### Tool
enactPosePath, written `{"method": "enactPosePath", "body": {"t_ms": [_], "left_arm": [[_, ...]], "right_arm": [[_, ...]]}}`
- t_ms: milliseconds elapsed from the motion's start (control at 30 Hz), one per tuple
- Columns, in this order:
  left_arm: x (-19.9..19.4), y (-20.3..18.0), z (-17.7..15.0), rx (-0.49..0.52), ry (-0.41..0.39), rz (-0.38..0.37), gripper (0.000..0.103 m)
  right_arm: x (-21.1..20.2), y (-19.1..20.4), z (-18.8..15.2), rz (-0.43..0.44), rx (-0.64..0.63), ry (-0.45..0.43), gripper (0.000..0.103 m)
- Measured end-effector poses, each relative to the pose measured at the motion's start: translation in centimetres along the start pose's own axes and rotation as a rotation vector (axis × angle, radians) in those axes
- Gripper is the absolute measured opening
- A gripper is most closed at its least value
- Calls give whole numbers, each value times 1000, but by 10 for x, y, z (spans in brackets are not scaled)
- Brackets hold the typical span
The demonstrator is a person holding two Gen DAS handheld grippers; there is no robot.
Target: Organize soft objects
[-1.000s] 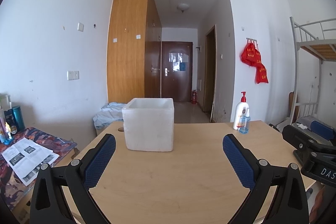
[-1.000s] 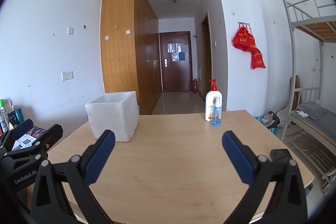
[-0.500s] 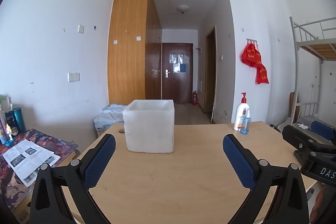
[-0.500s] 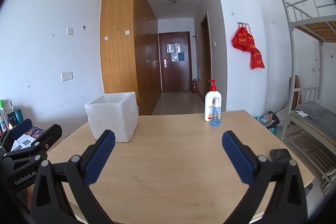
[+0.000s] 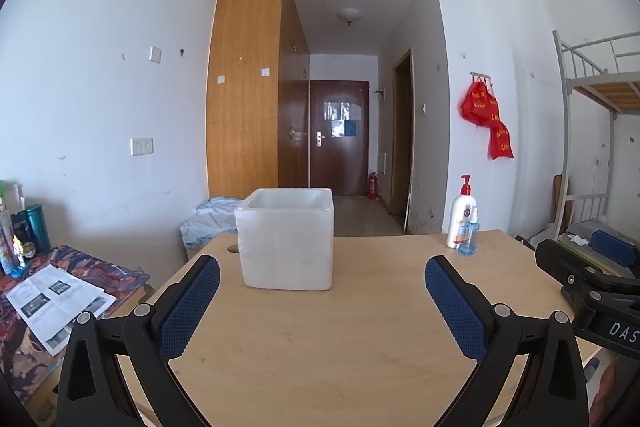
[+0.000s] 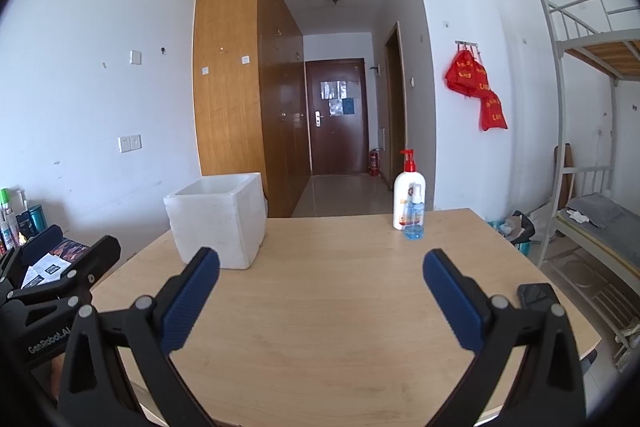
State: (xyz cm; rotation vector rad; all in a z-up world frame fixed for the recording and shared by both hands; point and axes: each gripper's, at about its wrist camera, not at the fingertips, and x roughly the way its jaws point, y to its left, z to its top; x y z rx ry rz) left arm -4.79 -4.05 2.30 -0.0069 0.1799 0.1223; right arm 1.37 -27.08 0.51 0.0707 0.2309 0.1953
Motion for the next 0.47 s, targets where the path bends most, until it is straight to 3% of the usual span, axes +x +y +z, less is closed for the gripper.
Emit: {"method": "enactPosePath", "body": {"t_ms": [467], "left_arm": [[-1, 2, -1, 7, -3, 29, 102]], "right_arm": [[4, 7, 0, 67, -4, 17, 103]]}}
